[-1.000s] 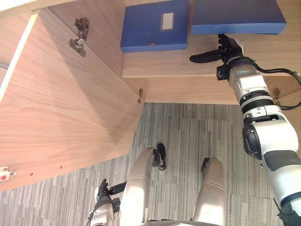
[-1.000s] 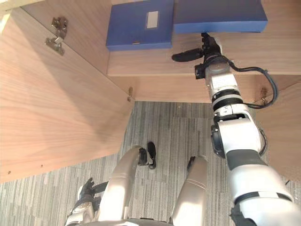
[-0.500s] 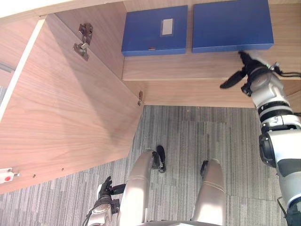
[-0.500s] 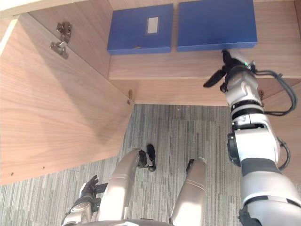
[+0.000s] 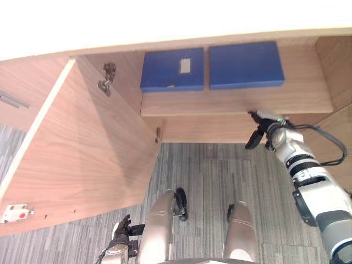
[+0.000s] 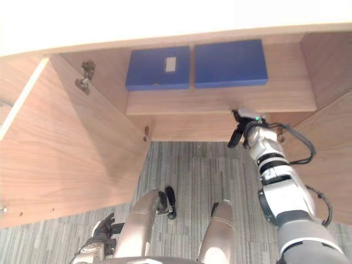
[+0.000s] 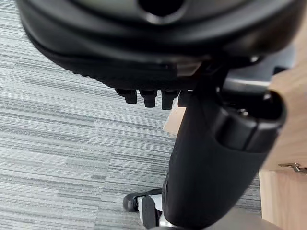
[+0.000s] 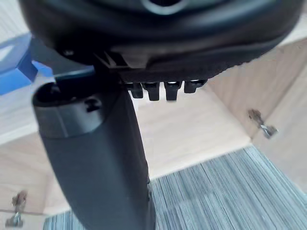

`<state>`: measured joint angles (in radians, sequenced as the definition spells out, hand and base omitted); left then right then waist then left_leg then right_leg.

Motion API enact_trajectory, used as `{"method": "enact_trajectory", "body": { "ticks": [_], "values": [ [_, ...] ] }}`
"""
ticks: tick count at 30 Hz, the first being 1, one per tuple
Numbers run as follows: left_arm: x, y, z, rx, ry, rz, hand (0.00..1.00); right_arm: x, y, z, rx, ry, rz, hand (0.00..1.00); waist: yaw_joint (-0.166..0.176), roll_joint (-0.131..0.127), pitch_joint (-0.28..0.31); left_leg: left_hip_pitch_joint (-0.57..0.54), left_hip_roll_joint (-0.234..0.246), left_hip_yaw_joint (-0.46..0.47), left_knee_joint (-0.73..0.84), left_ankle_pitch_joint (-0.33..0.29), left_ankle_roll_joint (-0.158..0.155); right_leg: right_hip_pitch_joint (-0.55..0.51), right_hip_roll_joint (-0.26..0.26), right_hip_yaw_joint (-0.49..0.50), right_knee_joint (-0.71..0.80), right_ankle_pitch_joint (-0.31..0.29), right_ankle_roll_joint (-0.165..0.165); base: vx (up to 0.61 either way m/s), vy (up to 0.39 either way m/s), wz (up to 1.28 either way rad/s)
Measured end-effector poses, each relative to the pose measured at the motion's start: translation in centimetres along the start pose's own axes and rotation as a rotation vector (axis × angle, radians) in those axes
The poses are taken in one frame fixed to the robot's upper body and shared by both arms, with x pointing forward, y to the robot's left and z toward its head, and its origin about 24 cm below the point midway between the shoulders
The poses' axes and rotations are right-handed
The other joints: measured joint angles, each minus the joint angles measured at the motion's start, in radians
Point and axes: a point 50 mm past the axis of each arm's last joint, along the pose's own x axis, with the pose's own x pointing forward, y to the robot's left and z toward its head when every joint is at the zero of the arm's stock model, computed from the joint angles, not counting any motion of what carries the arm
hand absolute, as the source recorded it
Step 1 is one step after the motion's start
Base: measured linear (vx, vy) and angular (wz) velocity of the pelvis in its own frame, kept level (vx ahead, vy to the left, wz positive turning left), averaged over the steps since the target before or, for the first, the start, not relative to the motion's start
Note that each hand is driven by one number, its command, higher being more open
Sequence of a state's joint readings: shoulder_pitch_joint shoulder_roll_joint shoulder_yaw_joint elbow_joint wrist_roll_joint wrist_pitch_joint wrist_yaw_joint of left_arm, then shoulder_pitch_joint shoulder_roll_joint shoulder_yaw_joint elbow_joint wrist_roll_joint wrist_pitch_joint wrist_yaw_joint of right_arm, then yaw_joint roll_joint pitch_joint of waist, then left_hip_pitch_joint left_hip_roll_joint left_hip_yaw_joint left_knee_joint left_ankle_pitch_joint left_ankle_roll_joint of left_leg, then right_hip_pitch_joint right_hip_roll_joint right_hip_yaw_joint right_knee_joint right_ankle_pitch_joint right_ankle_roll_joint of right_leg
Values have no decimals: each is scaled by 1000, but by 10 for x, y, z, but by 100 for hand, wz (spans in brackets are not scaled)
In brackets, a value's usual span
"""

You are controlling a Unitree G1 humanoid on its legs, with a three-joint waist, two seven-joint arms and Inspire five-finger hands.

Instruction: Walk over to the cabinet, pick up the folder, carry it to the office cabinet, place the folder inside the office cabinet, then close the office cabinet door

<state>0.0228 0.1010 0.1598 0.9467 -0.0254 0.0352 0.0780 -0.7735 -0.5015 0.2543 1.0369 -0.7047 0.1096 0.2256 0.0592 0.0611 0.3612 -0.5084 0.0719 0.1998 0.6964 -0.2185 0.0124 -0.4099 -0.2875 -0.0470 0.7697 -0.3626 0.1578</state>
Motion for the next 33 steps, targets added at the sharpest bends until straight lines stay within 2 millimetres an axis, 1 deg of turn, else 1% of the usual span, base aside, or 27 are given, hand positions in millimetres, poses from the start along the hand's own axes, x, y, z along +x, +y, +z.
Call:
{"method": "enact_trajectory", "body": {
  "ticks": [1,3,4,6,7,8,9,10,12,14,15,16,18,19,20,21,22,23,24,25,26,28,29,30,31,32,33],
  "values": [
    [0,0,0,1,0,1,100,0,13,-4,4,13,36,100,0,-1,-4,21,2,-4,-32,12,-3,28,8,-12,-41,18,-3,112,-9,-1],
    [0,2,-1,11,9,6,100,-2,61,-19,120,66,147,100,0,-14,-38,98,6,-13,-159,60,-15,129,32,-60,-203,90,-12,148,-14,2],
    [0,2,-1,24,12,7,100,-4,70,-23,155,80,168,100,0,-18,-49,116,6,-13,-193,74,-19,153,38,-67,-246,110,-14,177,-17,-4],
    [0,5,-2,48,17,14,100,-10,101,-40,252,134,230,100,0,-44,-105,182,-5,-4,-322,129,-35,216,46,-95,-388,184,-8,174,1,-11],
    [0,5,-2,55,15,13,100,-12,107,-45,270,153,242,100,-1,-51,-117,202,-10,0,-357,145,-37,231,47,-96,-419,201,-5,157,14,-15],
    [1,4,-2,95,17,5,100,-15,115,-54,310,193,256,100,-5,-57,-136,244,-19,7,-423,173,-37,267,51,-96,-483,239,-3,143,25,-14],
    [1,4,-2,117,19,2,100,-17,121,-59,316,217,262,100,-9,-60,-147,267,-22,11,-461,188,-39,286,55,-96,-518,262,-4,122,29,-24],
    [1,3,-4,141,26,-3,100,-21,131,-64,299,240,270,100,-15,-68,-169,306,-23,22,-524,216,-44,310,65,-92,-572,301,-8,80,29,-40],
    [1,5,-13,183,64,2,100,-32,164,-65,236,262,305,100,-26,-91,-224,382,-22,61,-656,271,-47,330,88,-76,-648,357,-19,50,18,-59],
    [0,7,-17,209,84,8,100,-42,190,-63,255,268,339,100,-45,-106,-245,422,-24,72,-720,298,-48,342,99,-70,-667,362,-25,12,-5,-37],
    [0,8,-21,234,98,9,100,-56,219,-62,283,282,383,100,-68,-118,-254,464,-25,83,-770,320,-46,355,109,-59,-676,362,-25,-21,-19,-29],
    [0,8,-22,244,104,9,100,-63,231,-62,305,293,408,100,-72,-121,-257,479,-25,90,-784,324,-45,360,112,-53,-682,361,-26,-42,-20,-36],
    [1,6,-19,289,102,4,100,-89,272,-65,488,369,498,100,-84,-131,-264,491,-24,125,-789,323,-47,358,115,-25,-697,357,-33,-100,-28,-53],
    [1,4,-20,300,107,-2,100,-102,288,-69,625,436,528,100,-98,-126,-263,501,-25,148,-789,321,-50,352,119,-2,-697,358,-35,-140,-20,-59],
    [1,3,-22,308,112,-5,100,-107,293,-71,705,473,520,100,-108,-123,-263,507,-24,162,-789,319,-51,349,121,9,-696,359,-38,-121,-1,-64],
    [1,2,-23,332,117,-11,100,-112,297,-75,839,532,495,100,-124,-117,-259,521,-20,188,-789,317,-52,344,123,20,-691,362,-47,-140,0,-77],
    [1,-1,-22,347,110,-21,100,-116,301,-80,924,577,469,100,-124,-108,-251,539,-8,225,-788,312,-57,344,111,-45,-686,358,-94,-109,-6,-82],
    [1,-3,-21,345,107,-24,100,-118,303,-81,964,596,456,100,-124,-103,-250,546,0,238,-788,307,-61,346,100,-111,-684,359,-141,-91,-17,-94],
    [2,-4,-19,340,102,-23,100,-123,306,-83,1035,633,431,100,-120,-94,-245,560,19,266,-788,302,-66,348,75,-247,-670,358,-216,-64,-26,-76],
    [2,-4,-19,338,100,-20,100,-125,309,-83,1067,648,424,100,-120,-94,-244,568,24,283,-786,302,-67,349,61,-296,-660,357,-223,-76,-49,-91],
    [2,-2,-21,335,109,-14,100,-130,314,-84,1149,692,401,100,-120,-98,-242,586,31,314,-784,302,-73,349,44,-341,-642,358,-219,-69,-63,-83],
    [1,-2,-26,332,127,-10,100,-138,321,-85,1247,741,370,100,-122,-101,-243,616,42,362,-783,293,-87,346,42,-343,-629,367,-199,-49,-67,-79],
    [0,-3,-27,331,133,-11,100,-142,324,-86,1289,761,352,100,-124,-100,-248,627,47,383,-782,289,-94,345,45,-343,-636,373,-166,-9,-81,-67],
    [0,-4,-29,330,136,-13,100,-147,327,-88,1318,785,340,100,-124,-98,-258,632,56,402,-782,285,-104,358,60,-341,-680,403,-117,8,-89,-61],
    [-1,-4,-31,329,140,-13,100,-149,330,-88,1326,797,337,100,-124,-96,-267,633,64,413,-782,284,-112,367,75,-336,-716,419,-101,35,-112,-60],
    [-2,-4,-35,320,149,-11,100,-156,334,-92,1340,829,334,100,-123,-94,-285,634,78,433,-781,282,-123,385,106,-320,-791,463,-97,43,-125,-61],
    [-3,-2,-37,307,157,-5,100,-162,339,-94,1375,862,328,100,-122,-99,-297,642,87,455,-779,280,-131,403,129,-296,-846,511,-95,65,-161,-74]
  ]
}}
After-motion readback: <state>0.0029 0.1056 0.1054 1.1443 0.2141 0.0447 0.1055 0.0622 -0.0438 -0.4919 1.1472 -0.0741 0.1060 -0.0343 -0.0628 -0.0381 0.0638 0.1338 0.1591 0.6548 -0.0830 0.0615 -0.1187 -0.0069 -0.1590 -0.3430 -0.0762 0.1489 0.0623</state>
